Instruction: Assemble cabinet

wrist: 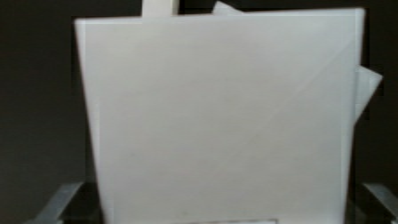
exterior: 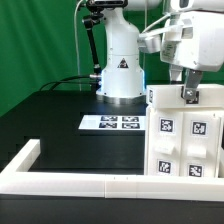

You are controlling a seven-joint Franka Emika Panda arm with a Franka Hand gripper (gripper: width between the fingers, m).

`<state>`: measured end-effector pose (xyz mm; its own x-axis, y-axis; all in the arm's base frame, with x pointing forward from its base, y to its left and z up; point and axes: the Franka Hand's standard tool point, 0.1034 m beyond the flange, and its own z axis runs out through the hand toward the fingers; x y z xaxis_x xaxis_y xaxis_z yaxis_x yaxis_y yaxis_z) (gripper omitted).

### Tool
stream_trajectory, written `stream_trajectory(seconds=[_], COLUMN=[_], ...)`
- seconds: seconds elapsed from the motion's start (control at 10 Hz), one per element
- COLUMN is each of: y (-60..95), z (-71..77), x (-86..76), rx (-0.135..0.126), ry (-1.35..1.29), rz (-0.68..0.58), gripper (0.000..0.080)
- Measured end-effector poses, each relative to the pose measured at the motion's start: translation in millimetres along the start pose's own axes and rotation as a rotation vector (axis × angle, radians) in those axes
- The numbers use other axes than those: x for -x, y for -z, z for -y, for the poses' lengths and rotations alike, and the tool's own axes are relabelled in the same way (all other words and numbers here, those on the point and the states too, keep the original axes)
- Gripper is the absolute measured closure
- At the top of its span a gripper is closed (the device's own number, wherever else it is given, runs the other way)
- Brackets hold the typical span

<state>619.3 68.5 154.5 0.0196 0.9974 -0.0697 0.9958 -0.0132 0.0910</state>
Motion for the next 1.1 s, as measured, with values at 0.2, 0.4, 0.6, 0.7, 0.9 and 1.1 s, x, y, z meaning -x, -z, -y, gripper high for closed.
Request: stream_trajectory(seconds=[0.2, 0.4, 0.6, 0.7, 0.9, 1.1], y=[0.2, -0.4, -1.0, -1.0, -1.0, -1.0], z=[0.2, 1.1, 2.6, 3.4, 3.7, 4.1], x=[1.8, 1.5, 1.0, 0.3, -0.8, -2.4], rx=[-0.001, -0.003, -0.011, -0.016, -0.019, -0.022], ry=[-0.228, -0.470, -0.703, -0.804, -0.911, -1.047], rz=[0.000, 0.000, 0.002, 0.004, 0.001, 0.000], gripper=[0.0239, 0.0239, 0.0238, 0.0238, 0.0238, 0.0238])
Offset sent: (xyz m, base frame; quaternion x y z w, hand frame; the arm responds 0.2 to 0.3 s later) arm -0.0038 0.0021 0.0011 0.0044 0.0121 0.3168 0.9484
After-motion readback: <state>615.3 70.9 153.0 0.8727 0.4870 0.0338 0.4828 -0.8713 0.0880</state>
